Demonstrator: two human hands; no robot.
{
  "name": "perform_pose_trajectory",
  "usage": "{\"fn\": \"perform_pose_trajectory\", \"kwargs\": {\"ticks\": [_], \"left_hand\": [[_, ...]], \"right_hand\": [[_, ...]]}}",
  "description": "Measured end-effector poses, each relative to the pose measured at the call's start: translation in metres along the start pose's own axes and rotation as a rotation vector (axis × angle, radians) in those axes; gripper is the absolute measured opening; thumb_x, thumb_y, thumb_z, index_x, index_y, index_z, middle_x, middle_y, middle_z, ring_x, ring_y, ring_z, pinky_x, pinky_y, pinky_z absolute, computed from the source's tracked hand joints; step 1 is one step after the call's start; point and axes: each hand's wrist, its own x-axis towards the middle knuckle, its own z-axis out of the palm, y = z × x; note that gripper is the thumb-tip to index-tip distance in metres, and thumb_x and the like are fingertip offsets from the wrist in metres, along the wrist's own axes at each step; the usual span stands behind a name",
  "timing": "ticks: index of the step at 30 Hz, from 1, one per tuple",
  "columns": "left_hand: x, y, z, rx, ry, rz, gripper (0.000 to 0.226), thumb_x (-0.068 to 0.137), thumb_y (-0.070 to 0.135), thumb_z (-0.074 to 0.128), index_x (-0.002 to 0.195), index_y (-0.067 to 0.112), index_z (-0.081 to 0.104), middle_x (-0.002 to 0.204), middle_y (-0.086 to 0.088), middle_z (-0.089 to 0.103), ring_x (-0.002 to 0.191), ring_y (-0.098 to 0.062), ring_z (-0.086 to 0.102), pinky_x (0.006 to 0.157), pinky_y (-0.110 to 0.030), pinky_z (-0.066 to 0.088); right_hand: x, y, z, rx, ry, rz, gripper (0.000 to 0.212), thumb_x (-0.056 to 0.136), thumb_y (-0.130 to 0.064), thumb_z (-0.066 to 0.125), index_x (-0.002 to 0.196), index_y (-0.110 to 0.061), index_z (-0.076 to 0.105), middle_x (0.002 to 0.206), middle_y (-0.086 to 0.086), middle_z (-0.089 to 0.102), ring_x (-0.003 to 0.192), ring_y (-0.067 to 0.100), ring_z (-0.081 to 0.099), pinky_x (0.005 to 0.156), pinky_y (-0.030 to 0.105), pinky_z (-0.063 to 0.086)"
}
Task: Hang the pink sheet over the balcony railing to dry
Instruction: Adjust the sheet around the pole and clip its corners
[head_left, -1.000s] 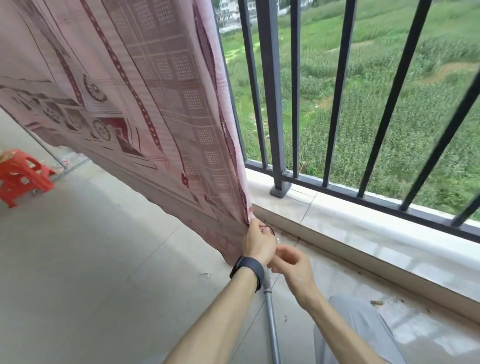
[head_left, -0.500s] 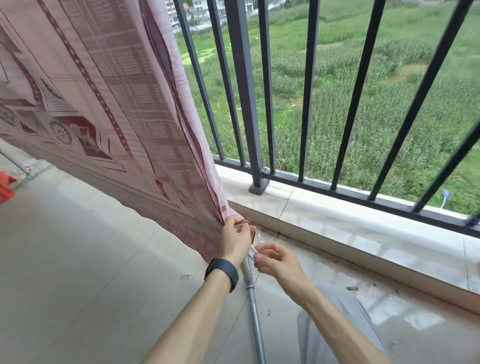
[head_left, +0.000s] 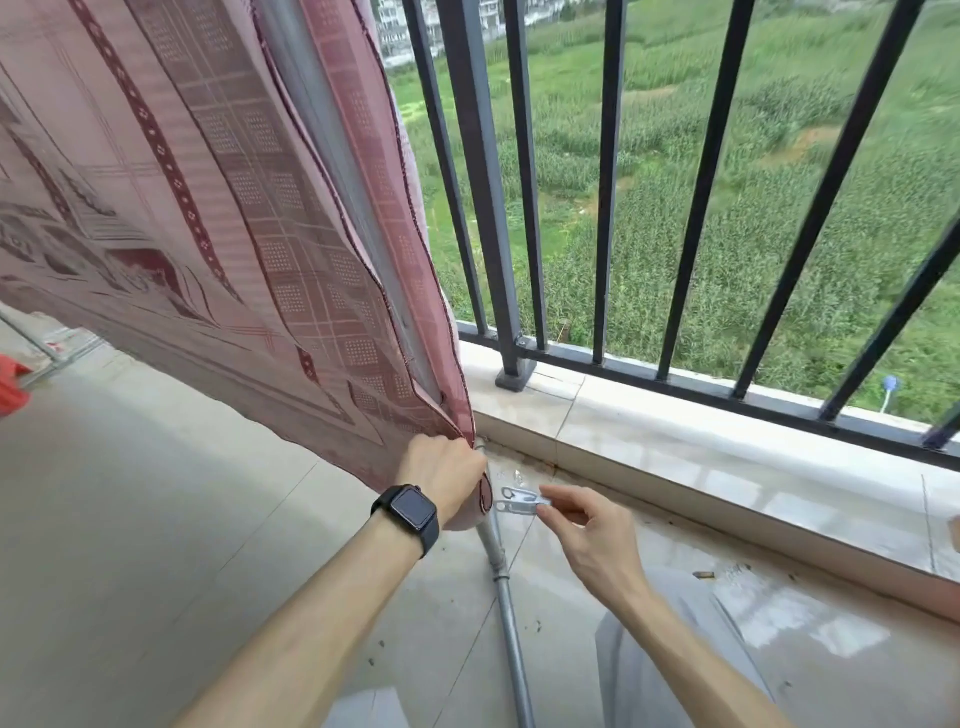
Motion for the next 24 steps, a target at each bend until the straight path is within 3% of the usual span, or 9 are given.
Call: {"fn": "perform_pose_trajectory", "kwargs": {"ticks": [4, 9, 11, 13, 15, 17, 20, 24], "left_hand": [[0.001, -0.003, 0.007, -0.188, -0.010, -0.054, 0.017, 0.097, 0.026, 0.048, 0.108, 0.027, 0.062, 0.105, -0.005, 0.070, 0.100, -0.030, 0.068, 0.067, -0.032, 0.039], [0.002, 0.003, 0.015, -0.434, 0.040, -0.161, 0.021, 0.101, 0.038, 0.046, 0.101, 0.027, 0.064, 0.099, -0.004, 0.071, 0.094, -0.029, 0.067, 0.065, -0.031, 0.042], [0.002, 0.003, 0.015, -0.409, 0.059, -0.149, 0.021, 0.101, 0.039, 0.046, 0.101, 0.027, 0.063, 0.097, -0.002, 0.071, 0.094, -0.028, 0.067, 0.065, -0.031, 0.042], [0.001, 0.004, 0.014, -0.363, 0.068, -0.147, 0.019, 0.101, 0.038, 0.046, 0.103, 0.028, 0.061, 0.097, -0.002, 0.071, 0.093, -0.028, 0.068, 0.063, -0.031, 0.040], [0.000, 0.004, 0.011, -0.284, 0.070, -0.122, 0.010, 0.098, 0.028, 0.047, 0.102, 0.026, 0.057, 0.095, -0.004, 0.071, 0.091, -0.030, 0.069, 0.061, -0.031, 0.036], [0.000, 0.004, 0.008, -0.203, 0.053, -0.074, 0.013, 0.095, 0.022, 0.047, 0.106, 0.025, 0.054, 0.093, -0.005, 0.071, 0.090, -0.031, 0.070, 0.063, -0.031, 0.035], [0.001, 0.004, 0.010, -0.060, 0.057, -0.018, 0.029, 0.097, 0.015, 0.044, 0.125, 0.021, 0.049, 0.099, -0.004, 0.072, 0.093, -0.029, 0.071, 0.065, -0.031, 0.034], [-0.002, 0.004, 0.013, 0.034, 0.064, 0.041, 0.036, 0.097, 0.007, 0.039, 0.128, 0.020, 0.050, 0.103, -0.003, 0.072, 0.095, -0.028, 0.071, 0.064, -0.030, 0.034]], "right_hand": [[0.002, -0.004, 0.002, 0.013, 0.009, -0.002, 0.024, 0.086, -0.019, 0.078, 0.098, -0.038, 0.073, 0.093, -0.025, 0.073, 0.082, 0.002, 0.070, 0.075, 0.009, 0.050], [0.011, -0.014, 0.009, 0.070, -0.135, 0.083, 0.018, 0.083, -0.023, 0.074, 0.094, -0.036, 0.069, 0.091, -0.022, 0.070, 0.083, 0.000, 0.066, 0.074, 0.012, 0.049], [0.018, -0.021, 0.017, 0.232, -0.047, 0.168, 0.022, 0.084, -0.016, 0.074, 0.100, -0.029, 0.068, 0.099, -0.014, 0.070, 0.088, 0.002, 0.064, 0.079, 0.020, 0.053], [0.028, -0.031, 0.024, 0.476, 0.054, 0.306, 0.023, 0.088, -0.006, 0.071, 0.107, -0.018, 0.064, 0.105, 0.003, 0.063, 0.097, 0.017, 0.064, 0.088, 0.036, 0.057], [0.036, -0.038, 0.032, 0.686, 0.095, 0.431, 0.025, 0.092, -0.004, 0.067, 0.114, -0.011, 0.057, 0.103, 0.010, 0.057, 0.093, 0.025, 0.066, 0.086, 0.044, 0.060], [0.040, -0.040, 0.037, 0.795, 0.111, 0.554, 0.023, 0.095, -0.009, 0.064, 0.116, -0.009, 0.054, 0.100, 0.008, 0.062, 0.082, 0.022, 0.068, 0.075, 0.038, 0.060], [0.037, -0.037, 0.034, 1.029, 0.115, 0.849, 0.010, 0.098, -0.017, 0.057, 0.100, -0.008, 0.060, 0.096, 0.008, 0.068, 0.065, 0.017, 0.058, 0.054, 0.025, 0.045], [0.032, -0.029, 0.026, 1.172, -0.002, 1.087, 0.026, 0.096, -0.021, 0.049, 0.091, -0.002, 0.065, 0.090, 0.009, 0.063, 0.070, 0.019, 0.058, 0.063, 0.030, 0.047]]}}
